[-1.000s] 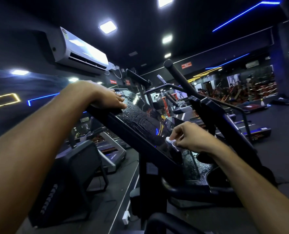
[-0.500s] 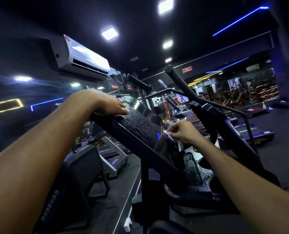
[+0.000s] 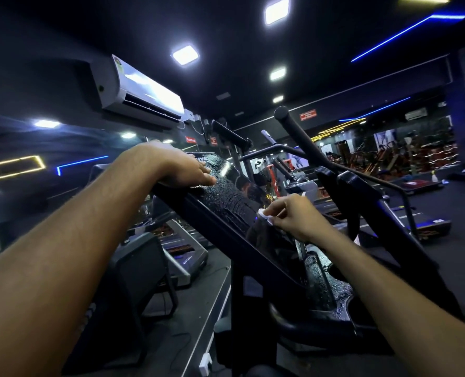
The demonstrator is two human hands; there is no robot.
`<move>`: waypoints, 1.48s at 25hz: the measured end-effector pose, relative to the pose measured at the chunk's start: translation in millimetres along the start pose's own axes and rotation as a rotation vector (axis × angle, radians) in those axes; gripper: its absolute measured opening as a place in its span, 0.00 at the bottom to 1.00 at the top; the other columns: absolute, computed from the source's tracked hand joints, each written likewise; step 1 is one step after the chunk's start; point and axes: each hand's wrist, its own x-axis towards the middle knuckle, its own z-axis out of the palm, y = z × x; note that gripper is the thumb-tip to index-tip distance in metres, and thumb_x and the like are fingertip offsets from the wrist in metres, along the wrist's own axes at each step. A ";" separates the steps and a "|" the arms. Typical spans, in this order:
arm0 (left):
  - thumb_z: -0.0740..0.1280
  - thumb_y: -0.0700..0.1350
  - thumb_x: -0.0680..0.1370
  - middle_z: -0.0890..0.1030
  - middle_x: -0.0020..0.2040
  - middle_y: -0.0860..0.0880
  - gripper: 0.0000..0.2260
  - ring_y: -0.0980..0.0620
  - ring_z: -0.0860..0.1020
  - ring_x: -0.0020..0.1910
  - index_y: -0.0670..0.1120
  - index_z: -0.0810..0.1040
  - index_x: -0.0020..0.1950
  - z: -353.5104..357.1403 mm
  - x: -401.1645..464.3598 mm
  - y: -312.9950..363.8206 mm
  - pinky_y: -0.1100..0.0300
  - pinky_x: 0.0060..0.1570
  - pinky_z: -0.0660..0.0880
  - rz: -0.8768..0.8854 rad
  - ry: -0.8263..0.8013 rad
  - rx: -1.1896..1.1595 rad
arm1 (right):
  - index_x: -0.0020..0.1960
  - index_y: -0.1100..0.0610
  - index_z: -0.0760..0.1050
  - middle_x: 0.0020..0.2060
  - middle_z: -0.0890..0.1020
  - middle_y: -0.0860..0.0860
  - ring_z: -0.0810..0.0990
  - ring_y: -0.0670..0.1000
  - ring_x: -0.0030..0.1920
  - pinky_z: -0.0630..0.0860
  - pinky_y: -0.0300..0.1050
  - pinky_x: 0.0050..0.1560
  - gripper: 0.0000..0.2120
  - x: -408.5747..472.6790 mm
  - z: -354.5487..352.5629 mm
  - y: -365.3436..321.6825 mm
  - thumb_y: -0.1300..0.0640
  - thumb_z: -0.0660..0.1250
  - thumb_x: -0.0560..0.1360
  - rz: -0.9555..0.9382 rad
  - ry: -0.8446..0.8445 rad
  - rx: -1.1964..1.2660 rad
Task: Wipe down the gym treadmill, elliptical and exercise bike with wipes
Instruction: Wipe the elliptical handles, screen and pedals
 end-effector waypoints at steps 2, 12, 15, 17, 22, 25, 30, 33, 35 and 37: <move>0.48 0.65 0.84 0.53 0.83 0.54 0.28 0.51 0.51 0.82 0.56 0.56 0.82 -0.4 -1.9 1.8 0.45 0.80 0.50 -0.003 -0.013 0.008 | 0.49 0.50 0.86 0.33 0.81 0.37 0.79 0.35 0.33 0.72 0.32 0.38 0.04 -34.7 -11.8 -20.5 0.56 0.74 0.75 -0.048 -0.047 -0.018; 0.45 0.71 0.78 0.56 0.82 0.58 0.33 0.53 0.55 0.81 0.62 0.57 0.81 1.3 -3.7 -3.2 0.43 0.78 0.54 -0.024 -0.003 0.065 | 0.49 0.52 0.87 0.39 0.86 0.45 0.80 0.36 0.36 0.75 0.32 0.42 0.05 -17.8 -11.1 -35.7 0.52 0.74 0.76 -0.006 -0.022 0.003; 0.44 0.70 0.79 0.54 0.83 0.59 0.32 0.54 0.53 0.82 0.61 0.56 0.81 0.5 -6.5 -0.4 0.43 0.79 0.54 -0.017 -0.012 0.114 | 0.50 0.55 0.87 0.45 0.88 0.51 0.84 0.46 0.47 0.79 0.43 0.52 0.06 40.4 6.8 -15.6 0.54 0.74 0.76 0.029 0.011 -0.033; 0.46 0.66 0.83 0.54 0.82 0.60 0.26 0.55 0.53 0.82 0.63 0.56 0.81 0.2 -8.2 1.4 0.44 0.79 0.54 -0.040 0.017 0.082 | 0.51 0.56 0.86 0.48 0.87 0.54 0.83 0.52 0.54 0.79 0.46 0.57 0.06 71.8 15.3 -1.9 0.58 0.73 0.75 0.075 0.011 -0.095; 0.40 0.74 0.67 0.56 0.82 0.61 0.42 0.54 0.56 0.81 0.63 0.60 0.80 -3.6 -11.6 1.0 0.44 0.78 0.57 0.011 -0.016 0.072 | 0.51 0.56 0.86 0.52 0.86 0.56 0.82 0.55 0.57 0.79 0.52 0.60 0.06 86.8 23.0 4.8 0.61 0.72 0.75 0.145 0.041 -0.099; 0.38 0.73 0.61 0.58 0.81 0.60 0.47 0.54 0.58 0.81 0.63 0.63 0.78 -3.3 -15.2 1.7 0.45 0.77 0.59 0.014 0.000 0.105 | 0.51 0.54 0.86 0.48 0.87 0.50 0.83 0.49 0.51 0.79 0.47 0.57 0.05 54.9 14.6 -31.1 0.57 0.73 0.76 -0.007 0.072 -0.046; 0.39 0.73 0.68 0.61 0.81 0.60 0.41 0.53 0.59 0.80 0.63 0.65 0.77 -4.9 -21.2 6.8 0.45 0.76 0.59 0.004 0.016 0.033 | 0.51 0.48 0.86 0.43 0.84 0.43 0.81 0.40 0.43 0.78 0.36 0.48 0.07 -24.8 -8.9 -81.3 0.58 0.73 0.75 -0.232 0.020 -0.018; 0.47 0.69 0.81 0.60 0.80 0.64 0.26 0.54 0.60 0.80 0.67 0.62 0.78 -7.1 -30.3 3.6 0.46 0.75 0.61 -0.062 0.070 0.021 | 0.52 0.48 0.86 0.43 0.84 0.42 0.81 0.39 0.43 0.77 0.33 0.47 0.07 -29.1 -11.2 -77.3 0.57 0.74 0.75 -0.215 0.003 0.029; 0.49 0.65 0.84 0.63 0.79 0.63 0.22 0.54 0.62 0.79 0.65 0.65 0.77 -8.7 -39.2 5.5 0.46 0.75 0.62 -0.051 0.117 0.013 | 0.52 0.49 0.86 0.43 0.84 0.43 0.81 0.40 0.43 0.78 0.37 0.49 0.06 -8.0 -2.6 -69.7 0.56 0.74 0.76 -0.193 0.037 0.019; 0.48 0.63 0.84 0.67 0.77 0.61 0.21 0.53 0.65 0.77 0.64 0.69 0.74 -5.6 -39.2 7.1 0.46 0.72 0.65 -0.040 0.169 0.026 | 0.52 0.51 0.86 0.46 0.86 0.46 0.83 0.44 0.45 0.79 0.43 0.53 0.06 26.8 11.5 -52.4 0.56 0.73 0.76 -0.137 0.075 -0.023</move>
